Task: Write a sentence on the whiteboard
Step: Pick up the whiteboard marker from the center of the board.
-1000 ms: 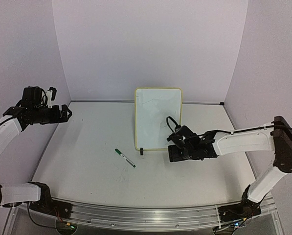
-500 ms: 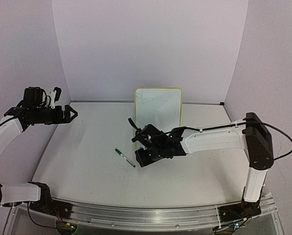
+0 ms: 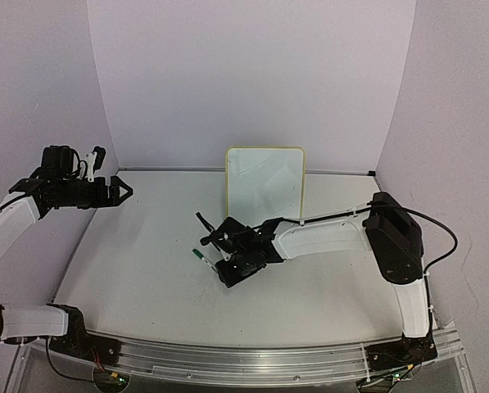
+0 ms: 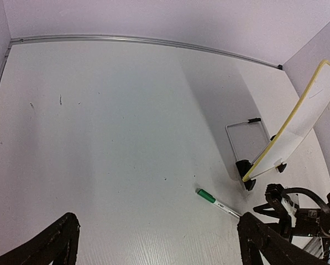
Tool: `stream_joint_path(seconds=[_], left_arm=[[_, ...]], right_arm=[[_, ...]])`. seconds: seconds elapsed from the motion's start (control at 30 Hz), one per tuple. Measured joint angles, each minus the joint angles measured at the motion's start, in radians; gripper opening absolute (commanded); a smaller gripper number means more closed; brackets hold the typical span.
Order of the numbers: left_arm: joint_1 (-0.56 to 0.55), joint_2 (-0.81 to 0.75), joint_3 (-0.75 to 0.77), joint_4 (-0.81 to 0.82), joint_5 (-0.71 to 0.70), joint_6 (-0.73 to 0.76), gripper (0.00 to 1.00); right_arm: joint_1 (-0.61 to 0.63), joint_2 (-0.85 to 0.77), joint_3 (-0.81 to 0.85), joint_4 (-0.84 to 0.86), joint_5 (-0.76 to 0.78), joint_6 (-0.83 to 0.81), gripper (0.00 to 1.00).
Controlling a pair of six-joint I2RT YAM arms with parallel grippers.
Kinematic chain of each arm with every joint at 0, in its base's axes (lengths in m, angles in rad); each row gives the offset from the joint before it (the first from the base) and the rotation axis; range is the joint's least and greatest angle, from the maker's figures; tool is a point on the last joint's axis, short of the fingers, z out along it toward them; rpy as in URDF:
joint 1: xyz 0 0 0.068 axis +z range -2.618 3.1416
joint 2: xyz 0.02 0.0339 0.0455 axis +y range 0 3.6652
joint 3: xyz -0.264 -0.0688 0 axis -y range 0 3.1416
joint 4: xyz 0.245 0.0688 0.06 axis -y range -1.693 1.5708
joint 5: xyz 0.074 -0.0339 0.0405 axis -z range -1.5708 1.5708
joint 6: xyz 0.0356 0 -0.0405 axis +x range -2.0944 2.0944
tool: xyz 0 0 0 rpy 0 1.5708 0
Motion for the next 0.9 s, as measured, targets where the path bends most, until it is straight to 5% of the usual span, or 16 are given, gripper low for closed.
stream_joint_path(seconds=[0.9], left_arm=[[-0.006,0.021,0.0,0.0,0.013,-0.001,1.0]], right_arm=[[0.0,0.1,0.111,-0.027,0.023,-0.038,0.0]])
